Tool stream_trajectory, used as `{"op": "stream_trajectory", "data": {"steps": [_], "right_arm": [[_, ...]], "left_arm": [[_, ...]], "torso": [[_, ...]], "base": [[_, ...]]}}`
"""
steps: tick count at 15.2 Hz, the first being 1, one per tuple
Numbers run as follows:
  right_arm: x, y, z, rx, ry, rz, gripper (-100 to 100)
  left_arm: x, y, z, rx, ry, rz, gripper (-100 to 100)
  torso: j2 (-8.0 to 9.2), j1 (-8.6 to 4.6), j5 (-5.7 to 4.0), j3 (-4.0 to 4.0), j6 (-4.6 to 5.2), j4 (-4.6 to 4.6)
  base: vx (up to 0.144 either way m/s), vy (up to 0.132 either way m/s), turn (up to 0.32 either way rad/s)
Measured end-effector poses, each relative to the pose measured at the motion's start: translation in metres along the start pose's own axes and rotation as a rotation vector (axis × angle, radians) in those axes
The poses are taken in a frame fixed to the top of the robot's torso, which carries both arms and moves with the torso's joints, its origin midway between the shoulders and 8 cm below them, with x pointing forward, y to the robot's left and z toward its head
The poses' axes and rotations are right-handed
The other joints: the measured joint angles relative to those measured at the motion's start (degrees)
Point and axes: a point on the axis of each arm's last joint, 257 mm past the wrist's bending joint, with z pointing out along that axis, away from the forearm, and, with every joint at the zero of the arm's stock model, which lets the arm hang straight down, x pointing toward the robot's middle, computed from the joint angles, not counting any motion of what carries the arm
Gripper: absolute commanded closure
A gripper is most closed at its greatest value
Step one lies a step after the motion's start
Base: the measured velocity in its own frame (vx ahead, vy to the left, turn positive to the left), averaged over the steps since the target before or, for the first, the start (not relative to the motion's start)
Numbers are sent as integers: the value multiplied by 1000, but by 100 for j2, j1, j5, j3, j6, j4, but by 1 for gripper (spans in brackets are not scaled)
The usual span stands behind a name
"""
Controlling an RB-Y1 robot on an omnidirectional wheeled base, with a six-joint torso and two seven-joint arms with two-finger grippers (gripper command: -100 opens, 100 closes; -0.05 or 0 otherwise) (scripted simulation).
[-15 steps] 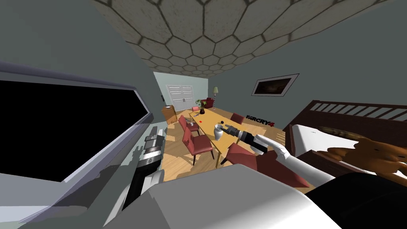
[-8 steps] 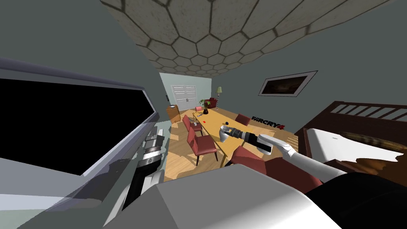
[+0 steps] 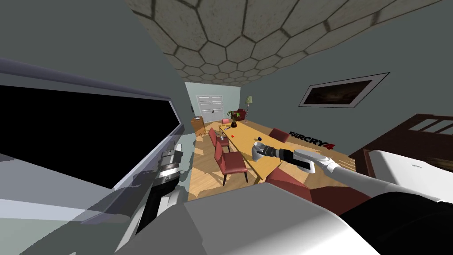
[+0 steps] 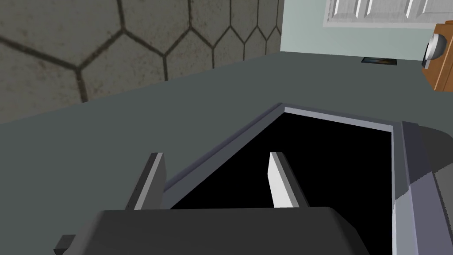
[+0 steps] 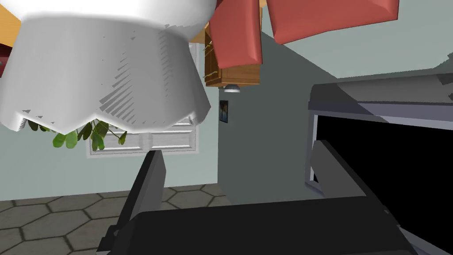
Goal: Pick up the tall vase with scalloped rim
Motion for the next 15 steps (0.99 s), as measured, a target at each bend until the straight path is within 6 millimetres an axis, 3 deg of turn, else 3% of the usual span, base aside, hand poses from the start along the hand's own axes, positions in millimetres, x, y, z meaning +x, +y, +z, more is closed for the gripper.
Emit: {"op": "stream_trajectory", "data": {"steps": [8,15], "right_arm": [[65,-52,-50,56,229,-85,-100],[116,-97,-115,108,449,-136,-100]], "left_arm": [[0,0,0,0,0,0,0],[0,0,0,0,0,0,0]], "torso": [[14,-8,-1,8,2,3],[16,4,2,9,1,4]], "base": [[60,110,112],[63,123,124]]}}
